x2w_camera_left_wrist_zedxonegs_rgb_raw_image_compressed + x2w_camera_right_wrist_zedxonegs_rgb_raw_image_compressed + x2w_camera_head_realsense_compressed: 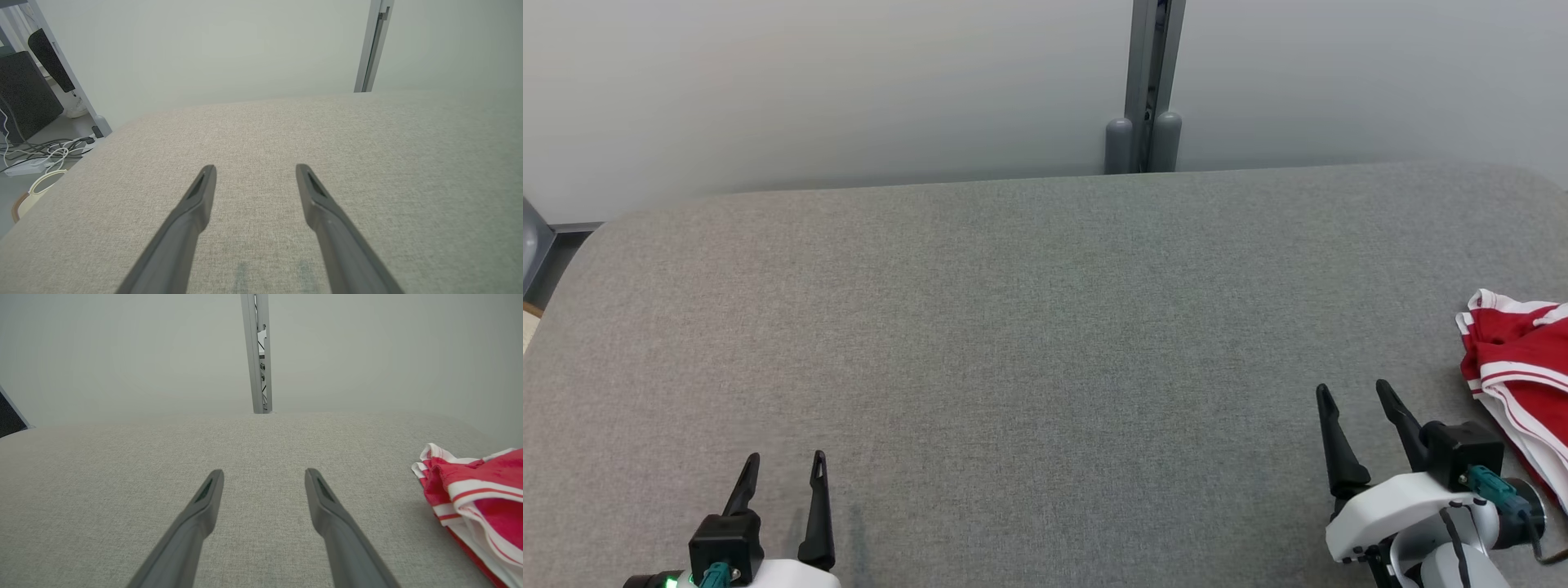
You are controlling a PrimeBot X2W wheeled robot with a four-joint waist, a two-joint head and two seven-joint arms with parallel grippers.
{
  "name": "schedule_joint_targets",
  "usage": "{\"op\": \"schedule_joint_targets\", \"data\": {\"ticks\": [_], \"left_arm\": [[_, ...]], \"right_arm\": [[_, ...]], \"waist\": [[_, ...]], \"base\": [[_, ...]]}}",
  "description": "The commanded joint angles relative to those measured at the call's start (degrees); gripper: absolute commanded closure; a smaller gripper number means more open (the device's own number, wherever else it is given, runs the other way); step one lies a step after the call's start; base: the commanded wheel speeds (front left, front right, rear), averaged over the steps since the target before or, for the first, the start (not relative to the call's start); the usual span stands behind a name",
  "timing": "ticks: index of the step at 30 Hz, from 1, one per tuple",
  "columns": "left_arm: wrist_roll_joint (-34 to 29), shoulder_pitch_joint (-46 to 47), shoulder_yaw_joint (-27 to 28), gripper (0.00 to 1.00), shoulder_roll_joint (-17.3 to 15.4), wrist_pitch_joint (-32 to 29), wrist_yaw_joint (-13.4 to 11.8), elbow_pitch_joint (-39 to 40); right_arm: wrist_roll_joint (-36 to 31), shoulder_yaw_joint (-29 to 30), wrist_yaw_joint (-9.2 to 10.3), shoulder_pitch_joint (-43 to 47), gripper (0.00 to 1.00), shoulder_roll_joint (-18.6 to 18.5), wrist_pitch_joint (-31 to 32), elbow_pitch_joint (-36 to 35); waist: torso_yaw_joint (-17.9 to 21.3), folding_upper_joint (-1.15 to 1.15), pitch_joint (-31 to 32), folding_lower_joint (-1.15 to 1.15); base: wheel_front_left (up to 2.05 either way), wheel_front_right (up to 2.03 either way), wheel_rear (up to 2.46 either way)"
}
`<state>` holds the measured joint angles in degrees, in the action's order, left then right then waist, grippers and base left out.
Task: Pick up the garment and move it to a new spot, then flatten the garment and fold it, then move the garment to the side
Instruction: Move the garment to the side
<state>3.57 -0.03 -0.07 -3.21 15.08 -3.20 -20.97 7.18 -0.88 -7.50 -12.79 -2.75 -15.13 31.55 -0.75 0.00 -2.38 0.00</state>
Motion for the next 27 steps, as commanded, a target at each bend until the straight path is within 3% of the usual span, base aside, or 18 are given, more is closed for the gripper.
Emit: {"op": "schedule_joint_targets", "data": {"ticks": [1, 27], "left_arm": [[0.37, -0.66, 0.76, 0.0, -0.19, 0.08, 0.07, -0.22], [3.07, -1.89, 2.49, 0.0, 0.19, 0.08, 1.13, -1.29]], "right_arm": [[0.69, -0.47, 0.01, 1.09, 0.0, -0.35, 0.06, -0.99], [-0.53, -2.45, 0.01, 4.76, 0.0, -0.35, 0.06, -5.01]], "waist": [[0.12, 0.0, 0.57, 0.0], [1.6, 0.0, 3.69, 0.0]], "base": [[0.0, 0.0, 0.0], [0.0, 0.0, 0.0]]}}
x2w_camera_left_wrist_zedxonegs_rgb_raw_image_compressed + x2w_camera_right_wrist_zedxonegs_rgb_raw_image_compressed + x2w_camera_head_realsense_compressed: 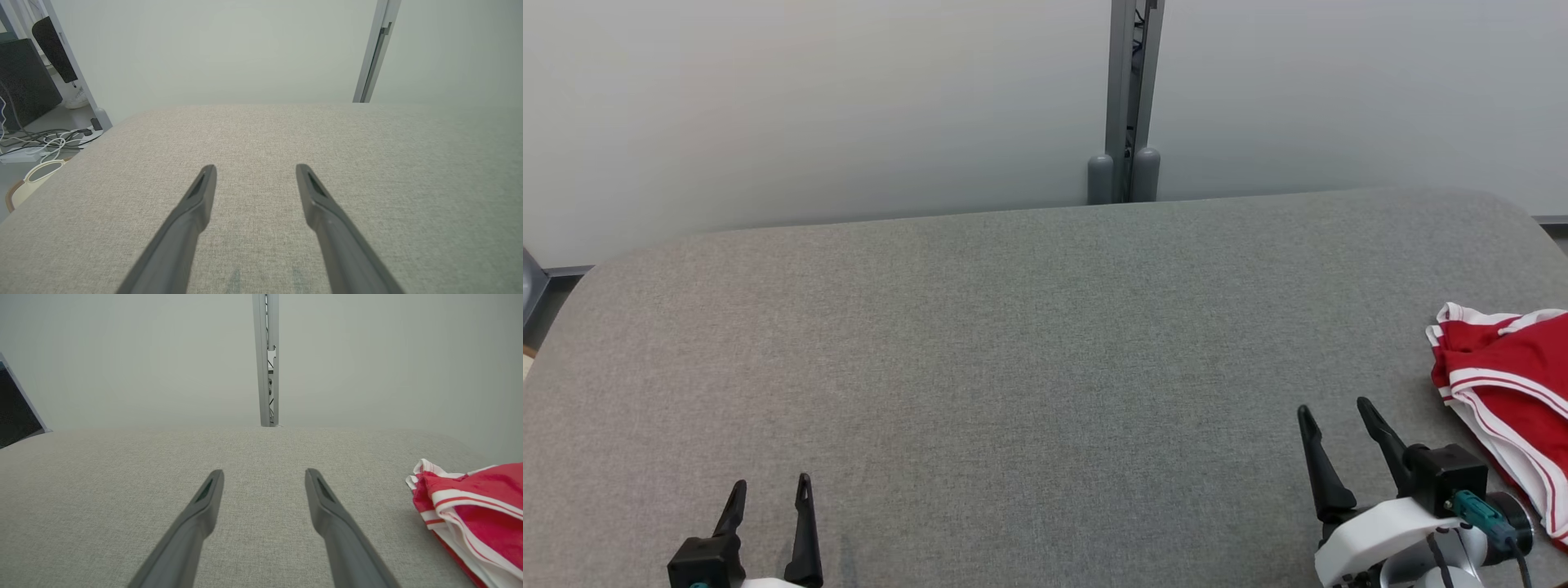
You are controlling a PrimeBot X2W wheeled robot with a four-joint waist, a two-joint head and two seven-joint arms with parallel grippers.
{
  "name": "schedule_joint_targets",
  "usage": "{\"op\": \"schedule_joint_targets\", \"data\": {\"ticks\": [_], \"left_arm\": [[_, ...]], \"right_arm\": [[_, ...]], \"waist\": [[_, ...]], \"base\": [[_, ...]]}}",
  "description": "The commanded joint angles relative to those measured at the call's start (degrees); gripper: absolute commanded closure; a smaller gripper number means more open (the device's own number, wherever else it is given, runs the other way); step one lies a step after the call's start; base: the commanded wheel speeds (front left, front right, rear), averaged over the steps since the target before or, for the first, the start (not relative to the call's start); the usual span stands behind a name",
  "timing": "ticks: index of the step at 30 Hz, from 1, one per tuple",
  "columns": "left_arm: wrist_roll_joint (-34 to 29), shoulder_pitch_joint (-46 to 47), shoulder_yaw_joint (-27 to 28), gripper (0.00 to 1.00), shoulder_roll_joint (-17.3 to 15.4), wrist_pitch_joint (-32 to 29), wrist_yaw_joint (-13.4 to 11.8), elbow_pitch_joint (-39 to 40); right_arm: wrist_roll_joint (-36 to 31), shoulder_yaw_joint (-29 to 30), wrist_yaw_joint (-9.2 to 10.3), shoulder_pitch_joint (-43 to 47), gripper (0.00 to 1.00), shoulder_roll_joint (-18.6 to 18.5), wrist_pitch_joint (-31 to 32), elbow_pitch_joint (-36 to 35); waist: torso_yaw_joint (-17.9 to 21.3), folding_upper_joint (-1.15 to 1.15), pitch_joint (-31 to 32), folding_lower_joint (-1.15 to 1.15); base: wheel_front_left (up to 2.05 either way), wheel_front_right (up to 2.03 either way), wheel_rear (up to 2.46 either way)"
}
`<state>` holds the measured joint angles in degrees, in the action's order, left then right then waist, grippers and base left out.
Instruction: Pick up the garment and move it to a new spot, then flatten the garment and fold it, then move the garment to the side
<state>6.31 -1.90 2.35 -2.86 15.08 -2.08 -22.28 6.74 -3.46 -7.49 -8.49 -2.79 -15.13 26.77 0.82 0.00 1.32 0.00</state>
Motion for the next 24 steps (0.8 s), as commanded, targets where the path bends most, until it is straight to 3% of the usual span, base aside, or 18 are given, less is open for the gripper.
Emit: {"op": "schedule_joint_targets", "data": {"ticks": [1, 24], "left_arm": [[0.4, 0.03, 0.07, 0.0, -0.17, 0.08, 0.07, 0.02], [1.41, 0.46, -0.24, 0.0, -0.17, 0.08, 0.6, -1.6]], "right_arm": [[-0.19, 0.12, 0.0, 0.46, 0.0, -0.32, 0.06, -0.27], [-1.65, -0.33, 0.01, 0.68, 0.0, -0.32, 0.06, 1.37]], "waist": [[0.06, 0.0, -0.02, 0.0], [0.16, 0.0, -0.72, 0.0]], "base": [[0.0, 0.0, 0.0], [0.0, 0.0, 0.0]]}}
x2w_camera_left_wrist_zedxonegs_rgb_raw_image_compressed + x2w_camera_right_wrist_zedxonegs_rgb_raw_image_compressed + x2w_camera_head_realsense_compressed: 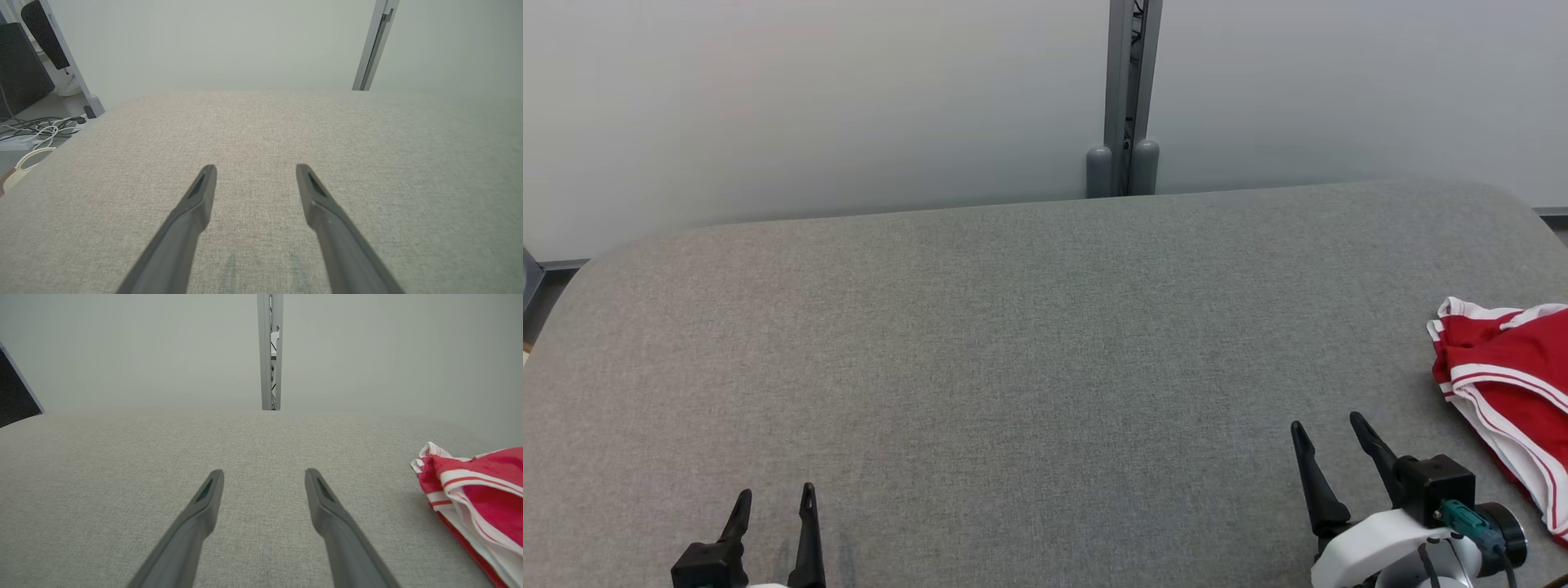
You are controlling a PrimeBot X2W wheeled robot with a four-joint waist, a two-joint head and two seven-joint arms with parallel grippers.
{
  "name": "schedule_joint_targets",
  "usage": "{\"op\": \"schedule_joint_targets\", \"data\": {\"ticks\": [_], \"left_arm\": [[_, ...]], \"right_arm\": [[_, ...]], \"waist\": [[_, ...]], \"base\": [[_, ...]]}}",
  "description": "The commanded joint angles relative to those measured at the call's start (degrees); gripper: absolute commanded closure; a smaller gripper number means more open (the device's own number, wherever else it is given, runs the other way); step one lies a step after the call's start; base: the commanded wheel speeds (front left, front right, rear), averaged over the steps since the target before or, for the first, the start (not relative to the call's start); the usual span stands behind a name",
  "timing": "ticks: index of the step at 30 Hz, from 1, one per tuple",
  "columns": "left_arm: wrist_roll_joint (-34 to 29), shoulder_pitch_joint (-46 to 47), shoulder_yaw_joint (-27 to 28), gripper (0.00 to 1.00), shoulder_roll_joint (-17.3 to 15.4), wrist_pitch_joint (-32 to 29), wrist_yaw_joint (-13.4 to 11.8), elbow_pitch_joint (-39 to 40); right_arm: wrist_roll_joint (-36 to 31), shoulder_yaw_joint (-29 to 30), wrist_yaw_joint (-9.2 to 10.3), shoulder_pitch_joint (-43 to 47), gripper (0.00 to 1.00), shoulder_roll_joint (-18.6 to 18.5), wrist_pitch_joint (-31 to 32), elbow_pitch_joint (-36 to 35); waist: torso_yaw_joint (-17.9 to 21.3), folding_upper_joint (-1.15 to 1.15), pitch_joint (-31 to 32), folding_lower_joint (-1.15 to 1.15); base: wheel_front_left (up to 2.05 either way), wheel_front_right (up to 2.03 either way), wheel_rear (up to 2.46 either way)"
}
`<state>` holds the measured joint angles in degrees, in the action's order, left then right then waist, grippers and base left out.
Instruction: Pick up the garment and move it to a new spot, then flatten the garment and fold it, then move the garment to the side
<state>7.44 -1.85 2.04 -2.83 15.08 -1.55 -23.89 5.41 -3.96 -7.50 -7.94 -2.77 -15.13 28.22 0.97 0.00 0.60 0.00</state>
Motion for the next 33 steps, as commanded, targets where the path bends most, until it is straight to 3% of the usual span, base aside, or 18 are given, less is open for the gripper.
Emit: {"op": "schedule_joint_targets", "data": {"ticks": [1, 24, 25, 30, 33], "left_arm": [[0.26, 0.44, 0.1, 0.0, -0.21, 0.08, 0.18, -0.12], [1.28, 0.7, 0.55, 0.0, -0.21, 0.08, 2.15, -0.96], [1.28, 0.03, 0.38, 1.0, 0.0, 0.0, 2.14, -1.05], [1.9, -0.82, 0.32, 1.0, 0.78, -0.56, 2.2, -3.42], [5.24, 0.04, 1.01, 1.0, 0.73, -1.9, 2.49, -3.38]], "right_arm": [[-0.17, 0.01, 0.02, -0.01, 0.0, -0.32, 0.06, 0.02], [-0.04, -0.9, 0.02, -0.58, 0.0, -0.33, 0.06, 0.9], [0.11, -0.89, 0.0, -0.32, 1.0, 0.0, 0.0, 0.86], [0.4, -0.8, 0.0, 1.68, 1.0, 0.67, 0.11, 2.97], [3.98, 0.04, 0.0, 1.31, 1.0, 0.63, 1.35, 2.62]], "waist": [[0.04, 0.0, -0.06, 0.0], [0.28, 0.0, -0.41, 0.0], [0.27, 0.0, -0.42, 0.0], [0.3, 0.0, -0.44, 0.0], [0.27, 0.0, -0.45, 0.0]], "base": [[0.0, 0.0, 0.0], [0.0, 0.0, 0.0], [0.0, 0.0, 0.0], [0.0, 0.0, 0.0], [0.0, 0.0, 0.0]]}}
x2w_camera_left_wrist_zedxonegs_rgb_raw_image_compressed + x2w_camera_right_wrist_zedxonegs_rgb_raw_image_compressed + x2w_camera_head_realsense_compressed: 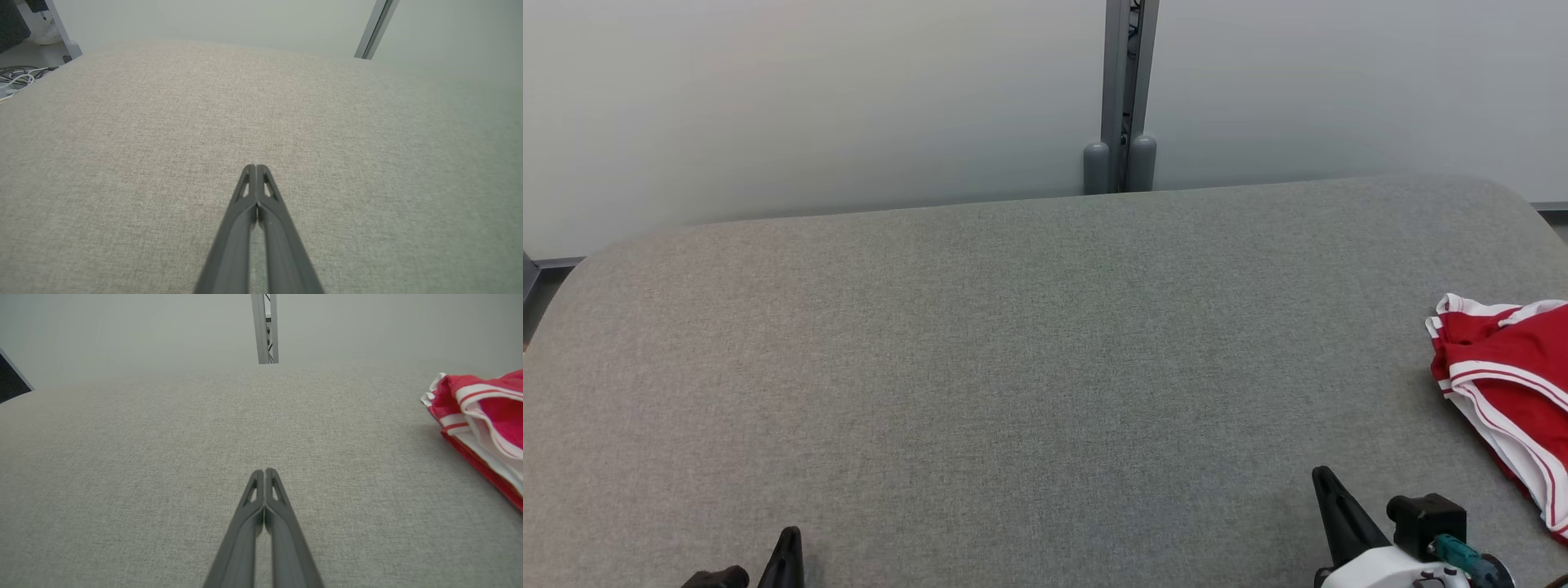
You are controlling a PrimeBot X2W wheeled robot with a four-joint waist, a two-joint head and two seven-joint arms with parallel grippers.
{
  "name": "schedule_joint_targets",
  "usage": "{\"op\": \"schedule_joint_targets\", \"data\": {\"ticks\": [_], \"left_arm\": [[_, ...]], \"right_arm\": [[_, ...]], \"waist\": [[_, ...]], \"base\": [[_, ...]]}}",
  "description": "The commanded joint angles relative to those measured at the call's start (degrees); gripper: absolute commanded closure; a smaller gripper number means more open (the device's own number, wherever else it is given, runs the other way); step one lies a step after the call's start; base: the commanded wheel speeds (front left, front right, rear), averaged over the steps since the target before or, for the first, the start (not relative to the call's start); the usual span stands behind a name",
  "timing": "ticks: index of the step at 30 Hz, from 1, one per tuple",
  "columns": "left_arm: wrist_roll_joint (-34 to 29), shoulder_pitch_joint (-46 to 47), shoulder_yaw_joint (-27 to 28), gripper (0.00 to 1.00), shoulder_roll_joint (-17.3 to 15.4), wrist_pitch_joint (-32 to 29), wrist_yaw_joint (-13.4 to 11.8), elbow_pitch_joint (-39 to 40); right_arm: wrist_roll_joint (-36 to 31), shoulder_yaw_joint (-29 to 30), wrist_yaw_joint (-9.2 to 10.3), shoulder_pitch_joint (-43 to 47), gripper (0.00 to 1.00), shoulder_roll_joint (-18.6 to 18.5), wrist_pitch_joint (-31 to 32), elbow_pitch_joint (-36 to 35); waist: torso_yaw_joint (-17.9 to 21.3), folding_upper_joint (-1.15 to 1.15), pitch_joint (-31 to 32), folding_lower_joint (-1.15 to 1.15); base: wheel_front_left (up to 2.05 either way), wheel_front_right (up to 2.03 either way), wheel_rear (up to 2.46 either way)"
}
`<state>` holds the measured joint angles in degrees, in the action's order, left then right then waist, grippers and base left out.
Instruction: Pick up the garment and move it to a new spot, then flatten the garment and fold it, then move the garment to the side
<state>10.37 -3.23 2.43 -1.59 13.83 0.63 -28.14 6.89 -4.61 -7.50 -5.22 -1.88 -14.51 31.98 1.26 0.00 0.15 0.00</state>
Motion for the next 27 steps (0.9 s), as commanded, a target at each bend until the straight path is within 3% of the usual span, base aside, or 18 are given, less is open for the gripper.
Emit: {"op": "schedule_joint_targets", "data": {"ticks": [1, 27], "left_arm": [[3.48, 1.58, 0.71, 1.0, -0.52, -0.98, 0.4, 1.02], [28.48, 3.95, 1.43, 1.0, -0.85, -6.76, 2.49, 5.66]], "right_arm": [[3.7, 0.86, 0.0, -1.44, 1.0, -0.27, 1.05, -1.37], [29.67, 3.86, 0.0, -1.17, 1.0, -0.57, 7.12, -7.07]], "waist": [[-0.03, 0.0, 0.0, 0.0], [-0.29, 0.0, -0.07, 0.0]], "base": [[0.0, 0.0, 0.0], [0.0, 0.0, 0.0]]}}
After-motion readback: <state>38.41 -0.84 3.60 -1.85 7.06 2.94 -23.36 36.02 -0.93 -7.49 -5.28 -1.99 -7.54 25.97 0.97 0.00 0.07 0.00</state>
